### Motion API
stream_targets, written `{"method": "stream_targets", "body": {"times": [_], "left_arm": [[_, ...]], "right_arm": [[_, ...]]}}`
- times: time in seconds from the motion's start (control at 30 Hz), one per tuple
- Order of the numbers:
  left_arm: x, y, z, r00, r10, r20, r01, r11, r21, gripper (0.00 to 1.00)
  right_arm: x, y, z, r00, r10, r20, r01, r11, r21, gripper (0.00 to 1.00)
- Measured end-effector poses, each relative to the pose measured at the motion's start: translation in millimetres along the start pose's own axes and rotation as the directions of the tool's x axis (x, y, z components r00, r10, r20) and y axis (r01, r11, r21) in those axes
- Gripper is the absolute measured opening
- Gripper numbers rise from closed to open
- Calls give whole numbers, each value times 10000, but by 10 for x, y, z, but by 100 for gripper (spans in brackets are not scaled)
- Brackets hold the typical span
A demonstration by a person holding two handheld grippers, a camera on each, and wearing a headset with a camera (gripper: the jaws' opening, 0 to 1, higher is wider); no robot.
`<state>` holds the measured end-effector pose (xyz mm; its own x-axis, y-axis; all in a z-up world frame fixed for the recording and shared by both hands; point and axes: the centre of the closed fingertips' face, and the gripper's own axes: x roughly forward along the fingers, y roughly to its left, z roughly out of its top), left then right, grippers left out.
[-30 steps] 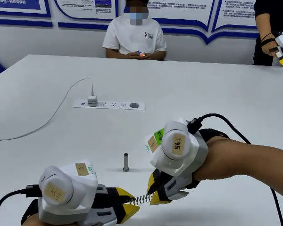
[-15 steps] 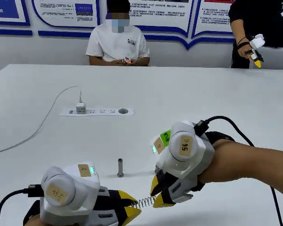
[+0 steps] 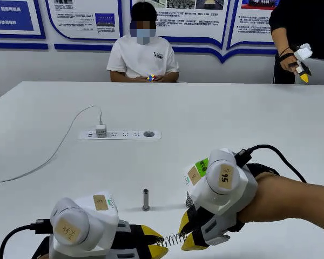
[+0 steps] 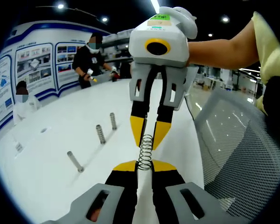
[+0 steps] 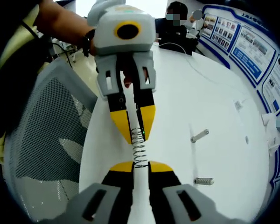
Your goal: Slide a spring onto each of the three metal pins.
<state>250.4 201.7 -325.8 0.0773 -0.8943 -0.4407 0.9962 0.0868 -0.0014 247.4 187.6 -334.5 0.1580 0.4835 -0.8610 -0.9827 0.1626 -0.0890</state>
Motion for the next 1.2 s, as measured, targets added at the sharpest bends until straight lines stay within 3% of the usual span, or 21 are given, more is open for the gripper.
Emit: {"method": "stream_targets", "body": {"times": [0.3,0.6,1.2], "left_arm": [[4,46,-37,9997,231,-41,-233,9993,-283,10],[41,110,-46,9993,359,101,-354,9981,-510,10],[55,240,-62,9971,663,372,-626,9937,-934,10]], "right_arm": [[-69,-58,120,9987,176,485,-175,9998,-35,12],[-133,-106,284,9975,271,655,-260,9995,-188,12],[-58,-178,547,9986,351,387,-317,9958,-859,12]]}}
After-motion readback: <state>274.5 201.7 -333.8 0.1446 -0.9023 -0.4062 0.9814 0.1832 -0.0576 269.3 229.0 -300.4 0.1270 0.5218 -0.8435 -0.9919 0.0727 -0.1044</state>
